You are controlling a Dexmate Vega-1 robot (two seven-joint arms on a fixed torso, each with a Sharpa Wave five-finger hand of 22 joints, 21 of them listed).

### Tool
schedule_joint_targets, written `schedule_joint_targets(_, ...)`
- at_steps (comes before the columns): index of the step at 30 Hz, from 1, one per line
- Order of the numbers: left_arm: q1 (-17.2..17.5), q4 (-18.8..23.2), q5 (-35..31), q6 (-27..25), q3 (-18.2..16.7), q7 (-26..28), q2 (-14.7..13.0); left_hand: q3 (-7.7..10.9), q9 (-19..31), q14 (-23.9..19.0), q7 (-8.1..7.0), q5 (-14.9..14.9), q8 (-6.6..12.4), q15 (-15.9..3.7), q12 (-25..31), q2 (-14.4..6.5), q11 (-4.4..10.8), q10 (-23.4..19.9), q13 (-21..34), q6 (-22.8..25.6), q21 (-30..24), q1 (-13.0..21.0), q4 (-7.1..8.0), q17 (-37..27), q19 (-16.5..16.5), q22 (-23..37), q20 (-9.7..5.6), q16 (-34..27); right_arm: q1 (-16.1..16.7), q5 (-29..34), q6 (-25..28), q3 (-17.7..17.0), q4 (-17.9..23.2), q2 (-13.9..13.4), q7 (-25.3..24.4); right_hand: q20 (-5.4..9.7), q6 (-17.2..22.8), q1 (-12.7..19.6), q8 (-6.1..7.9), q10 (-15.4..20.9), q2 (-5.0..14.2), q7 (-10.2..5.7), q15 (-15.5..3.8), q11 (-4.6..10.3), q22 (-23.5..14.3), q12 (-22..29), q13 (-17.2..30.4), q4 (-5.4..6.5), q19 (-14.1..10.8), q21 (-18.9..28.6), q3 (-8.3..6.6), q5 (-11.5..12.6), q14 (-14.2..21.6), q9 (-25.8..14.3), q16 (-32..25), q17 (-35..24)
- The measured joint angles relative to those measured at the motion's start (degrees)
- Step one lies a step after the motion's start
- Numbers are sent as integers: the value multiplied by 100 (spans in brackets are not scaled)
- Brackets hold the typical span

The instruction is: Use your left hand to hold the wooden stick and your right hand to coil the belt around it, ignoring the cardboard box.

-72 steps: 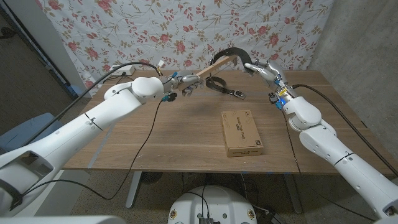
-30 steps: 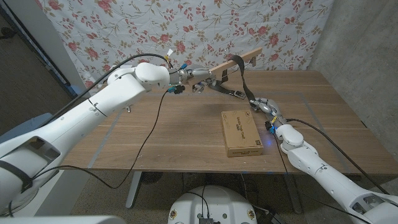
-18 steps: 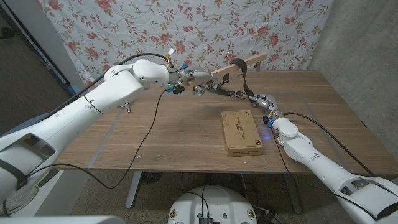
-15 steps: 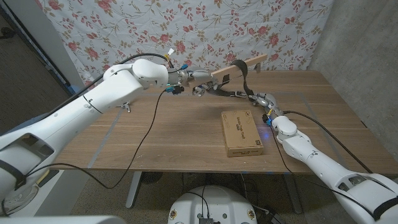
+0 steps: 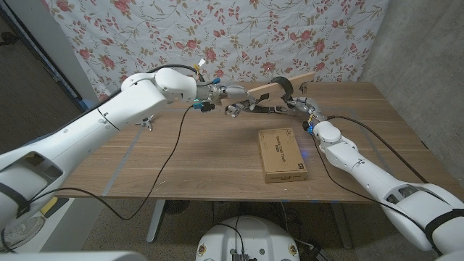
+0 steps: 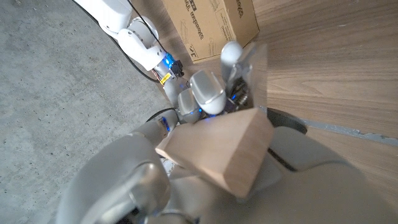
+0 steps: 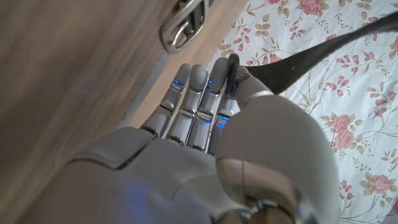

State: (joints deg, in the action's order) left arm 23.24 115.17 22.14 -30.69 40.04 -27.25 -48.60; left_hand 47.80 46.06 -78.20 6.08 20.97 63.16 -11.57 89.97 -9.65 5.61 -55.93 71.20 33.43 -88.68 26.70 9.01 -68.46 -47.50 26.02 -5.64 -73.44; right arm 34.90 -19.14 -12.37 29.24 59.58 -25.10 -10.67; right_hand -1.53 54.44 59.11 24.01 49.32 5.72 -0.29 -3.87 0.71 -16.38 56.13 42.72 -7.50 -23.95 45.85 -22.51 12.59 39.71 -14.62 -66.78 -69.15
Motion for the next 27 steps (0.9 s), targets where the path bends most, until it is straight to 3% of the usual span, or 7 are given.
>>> schedule_joint_targets(3,-33,-9,5,-93,44,-116,-2,0,-6,-1,0,0,6,0,0,0,0,0,0,0,1,0,0,-13,0,0,0,0,-131,88,67,35,250,-92,-32,31,0,0,0,-31,0,0,-3,31,16,0,1,-1,31,41,-1,0,-3,0,0,21)
schedule_joint_targets(8,-59,-1,5,-93,91,-116,-29,0,-16,-1,0,0,6,1,0,0,-1,0,0,0,1,0,0,-13,0,0,0,0,-131,225,193,35,250,-92,-72,52,0,0,0,-33,0,0,28,33,49,0,0,14,53,67,16,0,-34,0,25,53)
schedule_joint_targets(9,-61,8,6,-191,96,-187,-38,0,-16,-1,0,0,7,1,0,0,-1,0,0,0,1,0,0,-31,0,0,0,0,-241,260,226,56,661,-241,-81,62,0,0,0,-52,0,0,28,51,54,0,-1,13,62,77,18,0,-34,0,29,68)
schedule_joint_targets(12,-61,36,6,-191,104,-187,-62,0,-16,-1,0,-1,6,2,0,0,-1,-1,0,0,1,0,0,-26,0,1,0,0,-241,343,307,56,661,-241,-107,83,0,0,0,-63,0,0,28,62,69,0,-1,14,83,98,46,0,-34,0,29,83)
schedule_joint_targets(14,-62,59,11,-252,107,-196,-82,0,-16,-1,0,-22,6,2,-1,1,-1,-1,-2,0,10,0,0,-18,0,1,0,5,-301,413,383,57,1048,-379,-115,102,0,0,0,-84,0,0,5,82,90,25,8,13,103,120,64,5,-56,0,67,135)
schedule_joint_targets(21,-61,119,6,-367,133,-192,-128,35,-16,-2,20,-22,6,3,12,8,-2,0,-6,-21,-17,7,34,-15,1,-12,0,43,-340,565,557,22,1514,-531,-154,177,0,0,0,-256,0,0,17,174,149,27,37,77,274,168,206,43,-208,0,179,329)
schedule_joint_targets(27,-102,161,-23,-543,193,-194,-164,50,-26,-13,20,-43,42,13,12,26,-11,-9,-1,-21,-22,-14,49,-13,-10,-19,10,44,-341,726,679,-39,1936,-654,-235,171,0,0,0,-309,0,0,17,182,183,27,5,100,281,207,230,43,-208,0,219,366)
